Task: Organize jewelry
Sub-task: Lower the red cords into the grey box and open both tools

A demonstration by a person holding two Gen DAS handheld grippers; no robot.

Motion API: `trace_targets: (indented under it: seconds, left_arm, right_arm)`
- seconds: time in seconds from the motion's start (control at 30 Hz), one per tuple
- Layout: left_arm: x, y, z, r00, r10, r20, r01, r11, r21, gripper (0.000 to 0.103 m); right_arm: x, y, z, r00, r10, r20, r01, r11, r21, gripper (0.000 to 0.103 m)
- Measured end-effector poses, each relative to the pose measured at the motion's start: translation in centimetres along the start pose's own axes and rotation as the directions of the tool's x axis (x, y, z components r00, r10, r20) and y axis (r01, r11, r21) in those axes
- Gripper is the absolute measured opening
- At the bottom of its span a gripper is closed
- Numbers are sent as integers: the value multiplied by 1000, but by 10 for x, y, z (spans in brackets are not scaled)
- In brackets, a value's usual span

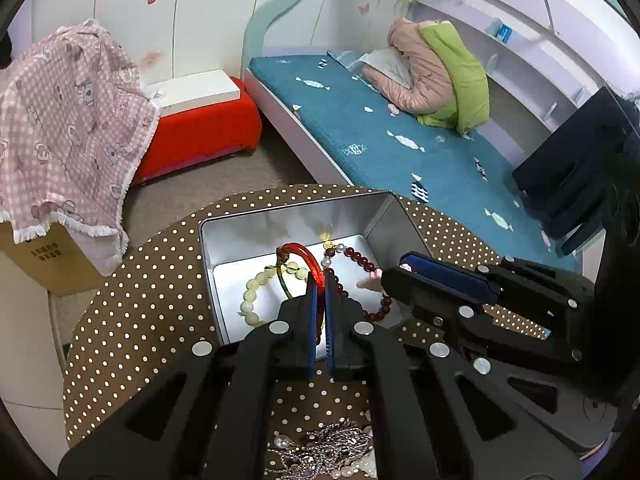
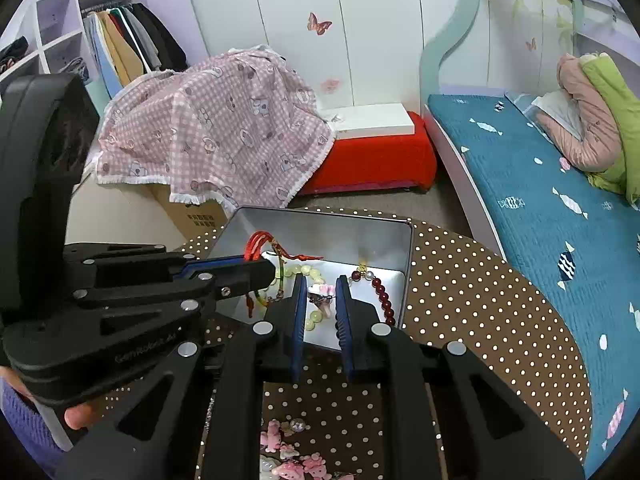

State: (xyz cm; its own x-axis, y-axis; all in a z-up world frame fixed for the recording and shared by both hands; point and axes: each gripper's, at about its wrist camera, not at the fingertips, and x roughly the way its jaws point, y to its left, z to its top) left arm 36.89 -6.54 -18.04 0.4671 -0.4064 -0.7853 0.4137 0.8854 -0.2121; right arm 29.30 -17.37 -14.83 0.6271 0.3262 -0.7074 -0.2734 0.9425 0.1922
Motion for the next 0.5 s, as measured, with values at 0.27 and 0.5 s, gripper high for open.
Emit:
trace_targets:
  seconds: [0.27, 0.5]
  left_arm:
    - [-4, 1, 1, 999, 37, 9, -37, 999, -15, 21]
    - [-17, 4, 1, 997, 59, 43, -58, 998, -33, 56]
  right_arm:
    - [10, -2, -1, 1000, -8, -28, 8, 1000, 7, 14]
    - [18, -4, -4, 999, -3, -47, 4, 1000, 20, 14]
